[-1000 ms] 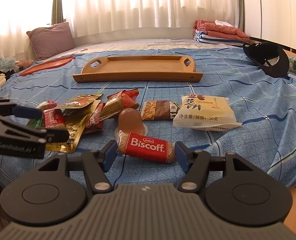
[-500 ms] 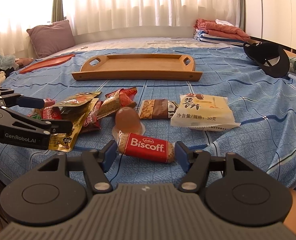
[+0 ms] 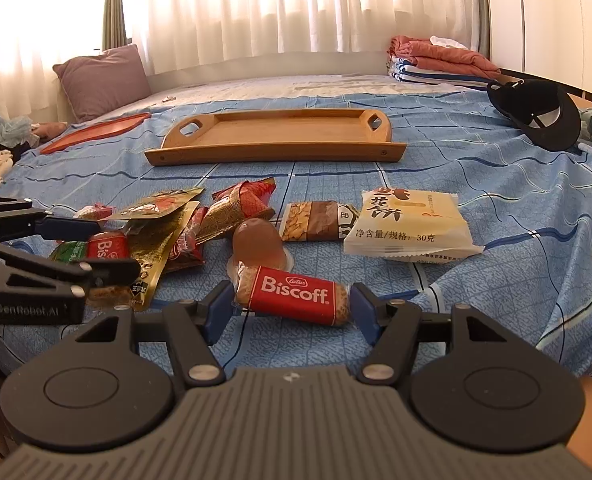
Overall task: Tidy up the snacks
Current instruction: 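Close the right gripper on the Biscoff packet while the left gripper grasps the red candy stick, then carry both packets to the wooden tray and open both grippers to release, then move both tools back to the pile toward the white pastry bag and green bag, then grasp the white pastry bag with the right gripper while the left grasps the green Peas Wasabi bag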
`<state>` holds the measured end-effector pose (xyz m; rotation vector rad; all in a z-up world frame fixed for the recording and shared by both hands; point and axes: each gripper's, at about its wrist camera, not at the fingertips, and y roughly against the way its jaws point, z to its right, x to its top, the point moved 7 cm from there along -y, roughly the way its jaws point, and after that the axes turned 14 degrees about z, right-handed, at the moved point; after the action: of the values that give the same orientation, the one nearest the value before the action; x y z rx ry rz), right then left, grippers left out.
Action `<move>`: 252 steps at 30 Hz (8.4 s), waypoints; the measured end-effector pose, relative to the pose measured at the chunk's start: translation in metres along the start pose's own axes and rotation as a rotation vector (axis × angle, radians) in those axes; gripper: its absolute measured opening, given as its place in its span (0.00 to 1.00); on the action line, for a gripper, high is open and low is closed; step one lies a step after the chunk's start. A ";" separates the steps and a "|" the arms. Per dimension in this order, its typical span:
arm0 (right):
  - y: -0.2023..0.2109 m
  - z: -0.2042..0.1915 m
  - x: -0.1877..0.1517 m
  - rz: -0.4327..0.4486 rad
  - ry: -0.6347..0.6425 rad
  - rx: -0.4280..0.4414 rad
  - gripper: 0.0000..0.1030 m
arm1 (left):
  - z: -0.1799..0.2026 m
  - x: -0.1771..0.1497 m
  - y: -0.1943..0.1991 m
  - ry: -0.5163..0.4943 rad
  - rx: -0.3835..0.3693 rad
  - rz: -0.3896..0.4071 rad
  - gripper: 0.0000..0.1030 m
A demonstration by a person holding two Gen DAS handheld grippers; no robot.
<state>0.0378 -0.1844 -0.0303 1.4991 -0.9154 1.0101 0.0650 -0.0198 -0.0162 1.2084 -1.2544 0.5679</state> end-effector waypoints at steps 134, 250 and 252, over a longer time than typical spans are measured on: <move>-0.289 0.044 0.120 -0.224 0.037 0.119 0.81 | -0.116 0.128 -0.305 0.371 0.109 -0.205 0.67; -0.089 0.077 0.004 -0.107 0.041 -0.135 1.00 | -0.040 -0.034 0.013 0.255 0.291 -0.039 0.60; -0.088 0.077 0.004 -0.099 0.040 -0.135 1.00 | -0.040 -0.033 0.013 0.256 0.293 -0.038 0.55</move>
<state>0.1306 -0.2474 -0.0631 1.3924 -0.8556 0.8866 0.0604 0.0295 -0.0365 1.3492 -0.9520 0.8721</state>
